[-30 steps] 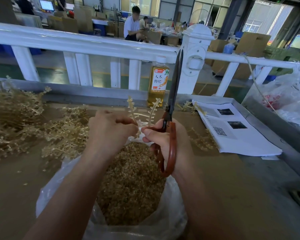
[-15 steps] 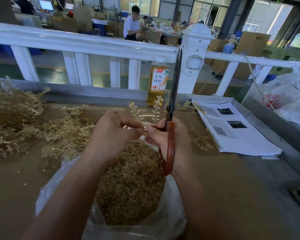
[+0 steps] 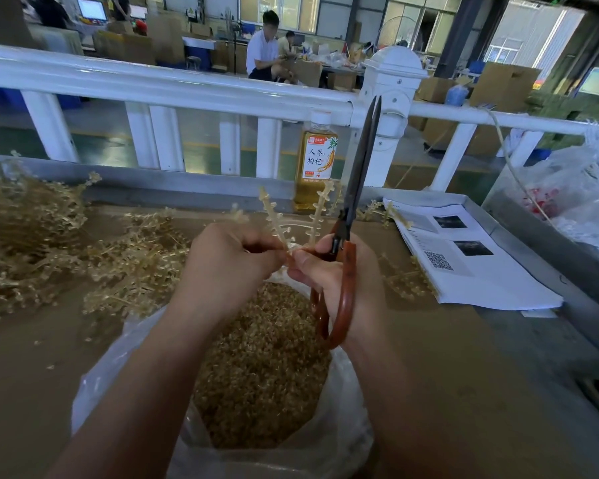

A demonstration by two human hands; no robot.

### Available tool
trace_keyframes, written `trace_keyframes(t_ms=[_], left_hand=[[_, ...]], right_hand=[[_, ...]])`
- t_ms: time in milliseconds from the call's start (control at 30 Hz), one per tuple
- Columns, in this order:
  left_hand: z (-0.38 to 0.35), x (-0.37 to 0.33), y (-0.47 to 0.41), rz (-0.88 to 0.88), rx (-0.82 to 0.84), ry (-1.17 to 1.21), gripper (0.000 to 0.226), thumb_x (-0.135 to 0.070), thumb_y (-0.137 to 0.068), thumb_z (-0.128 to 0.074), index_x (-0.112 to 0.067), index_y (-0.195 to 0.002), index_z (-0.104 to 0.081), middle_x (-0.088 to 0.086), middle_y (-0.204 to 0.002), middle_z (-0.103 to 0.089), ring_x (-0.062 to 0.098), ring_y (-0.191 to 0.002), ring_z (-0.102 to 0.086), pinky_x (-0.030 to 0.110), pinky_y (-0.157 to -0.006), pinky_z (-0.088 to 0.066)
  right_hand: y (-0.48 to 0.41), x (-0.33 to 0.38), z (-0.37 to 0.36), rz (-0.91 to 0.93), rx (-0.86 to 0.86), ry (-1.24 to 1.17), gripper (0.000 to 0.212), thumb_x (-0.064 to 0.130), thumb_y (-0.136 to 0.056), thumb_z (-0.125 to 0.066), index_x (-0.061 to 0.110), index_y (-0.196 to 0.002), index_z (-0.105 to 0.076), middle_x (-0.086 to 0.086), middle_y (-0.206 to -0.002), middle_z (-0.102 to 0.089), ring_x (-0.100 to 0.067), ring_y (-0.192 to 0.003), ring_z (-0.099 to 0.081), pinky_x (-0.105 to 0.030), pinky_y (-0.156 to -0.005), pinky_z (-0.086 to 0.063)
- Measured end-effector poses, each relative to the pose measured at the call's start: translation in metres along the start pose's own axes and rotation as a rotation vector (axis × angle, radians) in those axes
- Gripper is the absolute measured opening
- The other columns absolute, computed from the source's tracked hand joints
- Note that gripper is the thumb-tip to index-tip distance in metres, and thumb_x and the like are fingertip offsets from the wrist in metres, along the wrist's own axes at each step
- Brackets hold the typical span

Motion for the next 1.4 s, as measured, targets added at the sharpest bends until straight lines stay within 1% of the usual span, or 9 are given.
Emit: trace_keyframes(t_ms=[267, 467, 533, 633, 767, 900, 1067, 1200, 1400], left_hand=[[-0.007, 0.007, 0.001, 0.153, 0.121, 0.338, 0.011, 0.001, -0.076, -0.066, -0.009, -0.072, -0.067, 0.001, -0.054, -0.065, 0.007, -0.045, -0.058, 0.016, -0.045, -0.048], [-0.014, 0.008, 0.006, 0.285, 0.274, 0.564, 0.011, -0.014, -0.057, -0.065, -0.007, -0.065, -0.068, 0.007, -0.055, -0.066, 0.011, -0.043, -0.059, 0.016, -0.041, -0.048], [-0.013, 0.010, 0.004, 0.297, 0.236, 0.592, 0.009, -0.013, -0.063, -0.064, -0.006, -0.068, -0.066, 0.007, -0.056, -0.067, 0.011, -0.044, -0.061, 0.018, -0.044, -0.050], [-0.005, 0.019, -0.002, 0.299, 0.078, 0.595, 0.012, 0.000, -0.084, -0.056, -0.005, -0.072, -0.058, 0.005, -0.054, -0.067, 0.010, -0.046, -0.063, 0.017, -0.044, -0.051], [0.007, 0.025, -0.007, 0.279, -0.049, 0.660, 0.021, 0.012, -0.085, -0.051, -0.005, -0.072, -0.054, 0.004, -0.055, -0.067, 0.011, -0.052, -0.066, 0.017, -0.048, -0.052], [0.016, 0.027, -0.010, 0.230, -0.145, 0.665, 0.021, 0.012, -0.082, -0.054, -0.007, -0.071, -0.053, 0.002, -0.055, -0.067, 0.011, -0.054, -0.067, 0.017, -0.050, -0.052], [0.027, 0.029, -0.012, 0.201, -0.231, 0.719, 0.023, 0.009, -0.082, -0.055, -0.008, -0.066, -0.055, -0.001, -0.052, -0.064, 0.014, -0.056, -0.068, 0.020, -0.055, -0.054], [0.032, 0.031, -0.014, 0.199, -0.239, 0.735, 0.042, 0.008, -0.084, -0.054, -0.017, -0.051, -0.059, -0.002, -0.053, -0.064, 0.015, -0.061, -0.068, 0.025, -0.062, -0.058], [0.036, 0.031, -0.015, 0.165, -0.255, 0.659, 0.031, 0.003, -0.089, -0.051, -0.014, -0.063, -0.050, -0.006, -0.049, -0.061, 0.006, -0.050, -0.061, 0.028, -0.064, -0.055]], right_hand=[[0.004, 0.004, -0.004, 0.007, 0.082, -0.061, 0.020, 0.000, -0.084, -0.063, 0.008, -0.080, -0.045, -0.009, -0.073, -0.062, -0.012, -0.057, -0.065, -0.024, -0.063, -0.058], [0.003, 0.003, 0.007, 0.046, 0.002, -0.071, 0.015, 0.010, -0.085, -0.064, 0.004, -0.085, -0.050, -0.008, -0.072, -0.064, -0.006, -0.052, -0.063, -0.018, -0.052, -0.053], [0.002, 0.001, 0.009, 0.050, -0.019, -0.016, 0.020, 0.018, -0.085, -0.065, 0.002, -0.085, -0.053, -0.007, -0.073, -0.065, -0.007, -0.057, -0.065, -0.022, -0.056, -0.055], [0.003, -0.001, 0.010, -0.016, -0.009, 0.024, 0.028, 0.032, -0.082, -0.065, 0.006, -0.085, -0.054, -0.002, -0.070, -0.064, -0.004, -0.051, -0.061, -0.020, -0.046, -0.051], [0.007, -0.001, 0.000, -0.073, 0.170, 0.134, 0.041, 0.056, -0.073, -0.058, 0.015, -0.075, -0.055, 0.002, -0.051, -0.058, -0.011, -0.038, -0.050, -0.022, -0.039, -0.043], [0.015, -0.003, -0.014, -0.026, 0.366, 0.338, 0.035, 0.056, -0.084, -0.052, 0.025, -0.067, -0.054, 0.004, -0.044, -0.053, -0.009, -0.033, -0.044, -0.019, -0.037, -0.036], [0.016, -0.015, -0.028, -0.005, 0.497, 0.618, 0.048, 0.068, -0.080, -0.035, 0.023, -0.070, -0.048, 0.006, -0.059, -0.050, 0.002, -0.035, -0.045, -0.022, -0.051, -0.033], [0.018, -0.023, -0.031, -0.024, 0.570, 0.642, 0.036, 0.068, -0.081, -0.032, 0.034, -0.072, -0.038, 0.012, -0.067, -0.043, 0.000, -0.053, -0.040, -0.021, -0.057, -0.032], [0.020, -0.022, -0.033, -0.038, 0.621, 0.627, 0.030, 0.063, -0.086, -0.034, 0.038, -0.070, -0.037, 0.014, -0.067, -0.042, 0.007, -0.044, -0.047, -0.017, -0.057, -0.030]])
Point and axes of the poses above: each hand's wrist, its own y-axis away from the middle knuckle, its own z-axis out of the back of the hand, x = y × z, the point moved 7 cm from there along -y, towards the middle knuckle
